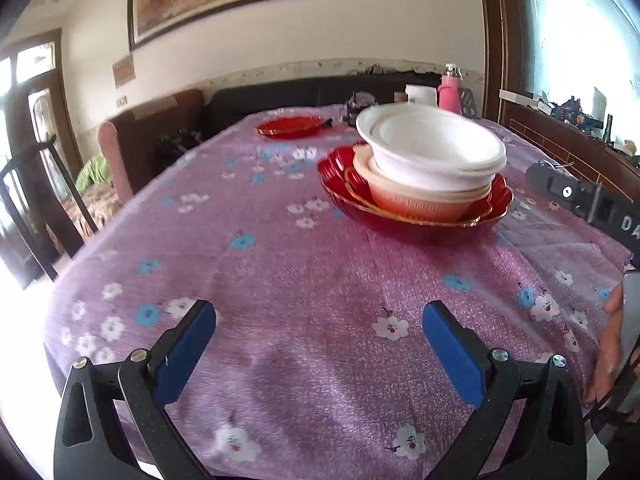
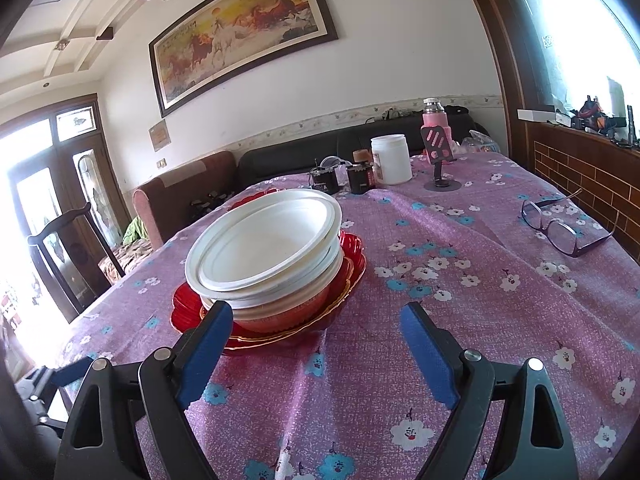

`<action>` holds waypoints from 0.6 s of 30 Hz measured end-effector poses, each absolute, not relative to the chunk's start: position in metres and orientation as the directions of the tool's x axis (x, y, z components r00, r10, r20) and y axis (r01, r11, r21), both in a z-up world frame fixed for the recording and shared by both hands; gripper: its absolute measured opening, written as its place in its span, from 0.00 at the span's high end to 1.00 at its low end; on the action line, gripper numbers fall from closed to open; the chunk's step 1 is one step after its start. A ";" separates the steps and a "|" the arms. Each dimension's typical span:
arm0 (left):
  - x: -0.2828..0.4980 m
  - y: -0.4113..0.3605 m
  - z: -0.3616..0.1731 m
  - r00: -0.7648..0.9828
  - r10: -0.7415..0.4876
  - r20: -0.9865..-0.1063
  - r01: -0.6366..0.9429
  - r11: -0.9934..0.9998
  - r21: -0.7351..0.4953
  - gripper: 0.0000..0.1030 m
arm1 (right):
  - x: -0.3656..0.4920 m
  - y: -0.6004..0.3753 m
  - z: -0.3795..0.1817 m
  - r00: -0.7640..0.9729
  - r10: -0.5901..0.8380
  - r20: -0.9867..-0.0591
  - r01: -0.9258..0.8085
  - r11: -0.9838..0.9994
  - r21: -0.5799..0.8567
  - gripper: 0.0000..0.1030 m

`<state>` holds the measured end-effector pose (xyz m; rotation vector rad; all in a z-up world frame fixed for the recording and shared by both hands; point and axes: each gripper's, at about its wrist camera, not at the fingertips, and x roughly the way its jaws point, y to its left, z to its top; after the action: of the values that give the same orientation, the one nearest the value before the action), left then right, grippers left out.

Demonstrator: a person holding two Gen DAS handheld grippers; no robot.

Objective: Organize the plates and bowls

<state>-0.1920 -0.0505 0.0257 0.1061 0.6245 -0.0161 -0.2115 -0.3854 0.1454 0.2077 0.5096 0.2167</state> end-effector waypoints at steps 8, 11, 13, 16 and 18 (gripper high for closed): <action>-0.201 -0.054 0.038 0.832 0.080 -0.549 0.008 0.988 0.156 0.00 | -0.210 -0.385 0.145 0.846 0.259 -0.466 -0.154 0.956 0.251 0.12; -0.203 -0.058 0.037 0.839 0.141 -0.526 -0.033 0.977 0.209 0.00 | -0.210 -0.386 0.145 0.850 0.249 -0.464 -0.143 0.957 0.251 0.11; -0.203 -0.059 0.035 0.834 0.128 -0.536 -0.019 0.979 0.204 0.00 | -0.210 -0.387 0.145 0.853 0.244 -0.460 -0.137 0.958 0.254 0.11; -0.202 -0.062 0.032 0.823 0.141 -0.550 -0.017 0.975 0.223 0.00 | -0.211 -0.387 0.145 0.854 0.242 -0.462 -0.133 0.958 0.255 0.11; -0.203 -0.064 0.029 0.822 0.174 -0.542 -0.038 0.967 0.252 0.00 | -0.211 -0.387 0.145 0.853 0.243 -0.463 -0.133 0.957 0.256 0.10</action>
<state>-0.2026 -0.0637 0.0294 0.2349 0.5966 0.1140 -0.2105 -0.3873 0.1449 0.2193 0.5135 0.1994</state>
